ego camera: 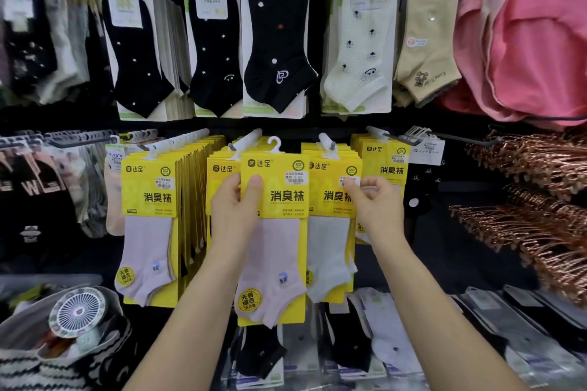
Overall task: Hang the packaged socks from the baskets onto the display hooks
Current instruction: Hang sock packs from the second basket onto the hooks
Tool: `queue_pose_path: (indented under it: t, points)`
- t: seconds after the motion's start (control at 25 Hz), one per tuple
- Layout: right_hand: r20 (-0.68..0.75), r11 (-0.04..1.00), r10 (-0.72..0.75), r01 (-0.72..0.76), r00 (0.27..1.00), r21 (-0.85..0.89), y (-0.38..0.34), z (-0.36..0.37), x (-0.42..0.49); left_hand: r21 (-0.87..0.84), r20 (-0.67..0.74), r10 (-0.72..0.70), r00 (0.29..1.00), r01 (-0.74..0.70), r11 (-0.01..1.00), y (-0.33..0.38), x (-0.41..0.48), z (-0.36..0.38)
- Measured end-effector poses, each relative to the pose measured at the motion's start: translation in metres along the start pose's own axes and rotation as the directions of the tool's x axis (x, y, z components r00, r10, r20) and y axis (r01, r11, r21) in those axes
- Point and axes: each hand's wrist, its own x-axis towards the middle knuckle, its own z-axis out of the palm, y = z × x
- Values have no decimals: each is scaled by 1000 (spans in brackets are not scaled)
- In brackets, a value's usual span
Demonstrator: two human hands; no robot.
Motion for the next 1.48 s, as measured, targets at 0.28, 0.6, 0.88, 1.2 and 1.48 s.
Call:
queue_pose_path:
  t: [0.28,0.6,0.88,1.2,1.48]
  points:
    - [150,968,-185,154,971,200,-17,-8,-7,-92,75,-84,994,91,992,3,-11,22]
    - [181,990,-107,88,978,108,-18,-19,-6,-121,145,-142,979,160,980,1,-23,42]
    - [113,989,-75,60,991,135,-10,-16,3,-26,169,-102,980,107,994,-3,-26,45]
    - [73,998,-59,58,996,15,1,-12,5,143,178,-136,975,111,983,-21,-26,43]
    - [-6,998,-50,50,999,-48,14,-2,5,194,240,-78,968,31,981,-32,-27,53]
